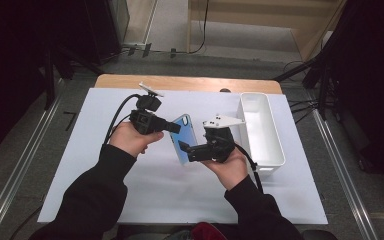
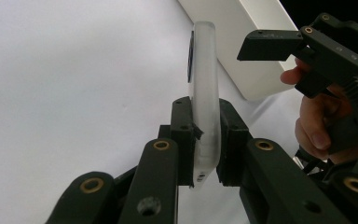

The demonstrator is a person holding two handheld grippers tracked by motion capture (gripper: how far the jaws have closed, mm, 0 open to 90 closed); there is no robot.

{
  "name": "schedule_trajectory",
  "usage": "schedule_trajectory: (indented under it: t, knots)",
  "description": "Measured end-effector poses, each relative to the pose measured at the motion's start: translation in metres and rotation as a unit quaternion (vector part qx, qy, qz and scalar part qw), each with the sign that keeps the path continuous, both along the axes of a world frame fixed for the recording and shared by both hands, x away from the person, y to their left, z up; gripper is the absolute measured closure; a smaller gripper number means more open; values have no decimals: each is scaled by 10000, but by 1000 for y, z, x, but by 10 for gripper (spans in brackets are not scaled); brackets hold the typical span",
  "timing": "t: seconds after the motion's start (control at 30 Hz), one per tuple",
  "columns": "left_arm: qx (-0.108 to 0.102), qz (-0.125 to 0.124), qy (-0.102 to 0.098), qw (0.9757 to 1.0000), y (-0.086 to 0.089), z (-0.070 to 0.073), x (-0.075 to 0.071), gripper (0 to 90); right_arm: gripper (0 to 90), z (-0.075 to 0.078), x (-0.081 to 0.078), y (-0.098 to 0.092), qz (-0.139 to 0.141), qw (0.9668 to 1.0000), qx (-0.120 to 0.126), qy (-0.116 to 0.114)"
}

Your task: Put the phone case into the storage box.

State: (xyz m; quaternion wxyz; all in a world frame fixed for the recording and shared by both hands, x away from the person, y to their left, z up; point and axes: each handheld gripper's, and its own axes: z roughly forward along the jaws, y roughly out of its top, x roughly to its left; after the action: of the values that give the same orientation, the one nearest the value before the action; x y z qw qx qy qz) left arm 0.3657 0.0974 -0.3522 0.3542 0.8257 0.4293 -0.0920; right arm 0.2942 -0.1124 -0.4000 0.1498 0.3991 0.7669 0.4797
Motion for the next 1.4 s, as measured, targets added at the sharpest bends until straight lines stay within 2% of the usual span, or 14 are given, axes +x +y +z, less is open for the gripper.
schedule_trajectory:
  t: [0.13, 0.3, 0.6, 0.7, 0.8, 0.9, 1.13, 1.17, 1.27, 1.3, 1.4]
  knots:
    - [-26, 20, 56, 10000, -2, -1, -1, 793, 0, 0, 2, 5, -1, 10000, -68, 31]
    - [27, -108, 36, 9999, -4, 0, -3, 793, 0, 0, 4, 11, -35, 9998, -169, 67]
    - [-6, -146, 16, 9999, -8, 0, -5, 793, 0, -1, 8, 13, -80, 9998, -135, 135]
    - [-15, -124, 24, 9999, -7, 1, -5, 793, 0, -1, 9, 15, -98, 9998, -149, 119]
    - [-61, -102, 8, 9999, -7, 2, -6, 792, 0, -1, 11, 17, -205, 9997, -157, 0]
    - [-84, -75, 39, 9999, -6, 2, -6, 792, 0, -2, 13, 19, -199, 9997, -130, 81]
    - [-94, -76, 31, 9999, -6, 3, -6, 792, 0, -6, 14, 23, -156, 9997, -186, 86]
    - [-105, -80, 33, 9999, -6, 3, -6, 792, 74, -6, 14, 23, -133, 9997, -215, 29]
    - [-117, -76, 25, 9999, -7, 4, -6, 792, 76, -7, 14, 23, -121, 9997, -215, 43]
    - [-108, -72, 10, 9999, -6, 4, -6, 792, 134, -7, 15, 22, -20, 9998, -183, 70]
    - [-121, -59, 25, 9999, -7, 3, -6, 792, 137, -7, 14, 22, -35, 9998, -193, 52]
